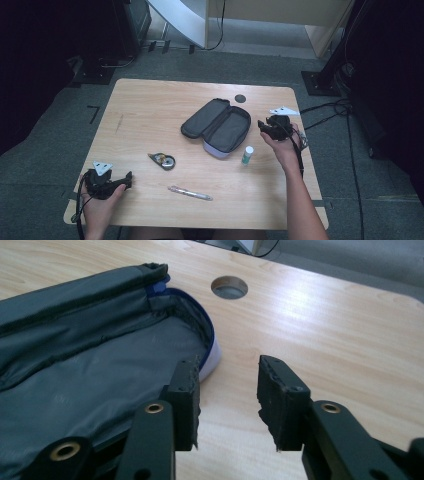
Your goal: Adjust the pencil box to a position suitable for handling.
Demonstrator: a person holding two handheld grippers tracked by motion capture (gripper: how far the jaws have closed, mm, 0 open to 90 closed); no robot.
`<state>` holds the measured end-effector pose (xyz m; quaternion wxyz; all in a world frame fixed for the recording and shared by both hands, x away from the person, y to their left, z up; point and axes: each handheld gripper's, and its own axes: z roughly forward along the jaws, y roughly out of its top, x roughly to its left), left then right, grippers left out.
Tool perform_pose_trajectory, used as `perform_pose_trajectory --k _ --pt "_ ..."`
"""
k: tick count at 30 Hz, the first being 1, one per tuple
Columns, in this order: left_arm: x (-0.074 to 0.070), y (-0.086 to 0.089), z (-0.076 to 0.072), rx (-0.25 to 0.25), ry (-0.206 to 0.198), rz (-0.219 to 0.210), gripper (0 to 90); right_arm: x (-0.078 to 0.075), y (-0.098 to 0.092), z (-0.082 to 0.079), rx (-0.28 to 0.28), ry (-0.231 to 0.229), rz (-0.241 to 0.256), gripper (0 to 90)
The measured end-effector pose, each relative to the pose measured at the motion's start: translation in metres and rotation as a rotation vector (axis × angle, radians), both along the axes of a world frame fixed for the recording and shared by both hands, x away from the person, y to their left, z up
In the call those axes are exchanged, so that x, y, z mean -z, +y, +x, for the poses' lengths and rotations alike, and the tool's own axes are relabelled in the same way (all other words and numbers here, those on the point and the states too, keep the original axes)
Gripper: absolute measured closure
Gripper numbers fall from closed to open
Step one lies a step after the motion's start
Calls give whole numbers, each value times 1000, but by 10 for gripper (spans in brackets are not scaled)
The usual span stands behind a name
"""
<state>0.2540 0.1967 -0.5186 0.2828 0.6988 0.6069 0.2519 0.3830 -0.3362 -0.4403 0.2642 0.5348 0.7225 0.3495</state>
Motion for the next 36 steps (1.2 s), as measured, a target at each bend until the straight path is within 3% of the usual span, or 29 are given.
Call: perform_pose_trajectory --k 5,10,11,14,16,17,18,27,30,31,33,36 --pt "0 0 0 1 1 1 71 -2 3 18 -39 -8 -16 646" --pt "0 0 0 1 1 0 70 -1 9 37 -69 13 -11 672" --pt "0 0 0 2 1 1 70 0 11 40 -78 17 -2 681" --pt "0 0 0 4 0 1 70 4 18 50 -96 38 -41 713" --pt "0 0 0 5 0 1 70 9 19 56 -100 41 -30 726" --pt "0 0 0 7 1 2 70 13 18 62 -93 75 -23 746" --pt "0 0 0 7 1 2 71 15 17 64 -89 80 -14 751" --pt "0 0 0 10 -1 1 71 26 20 74 -136 133 -11 770" --pt "0 0 0 14 -1 1 71 32 22 77 -123 170 -38 802" --pt "0 0 0 16 0 2 71 35 23 78 -115 183 -58 853" --pt "0 0 0 17 1 2 71 36 22 77 -103 192 -56 879" --pt "0 0 0 18 1 4 71 35 18 76 -92 208 -15 899"
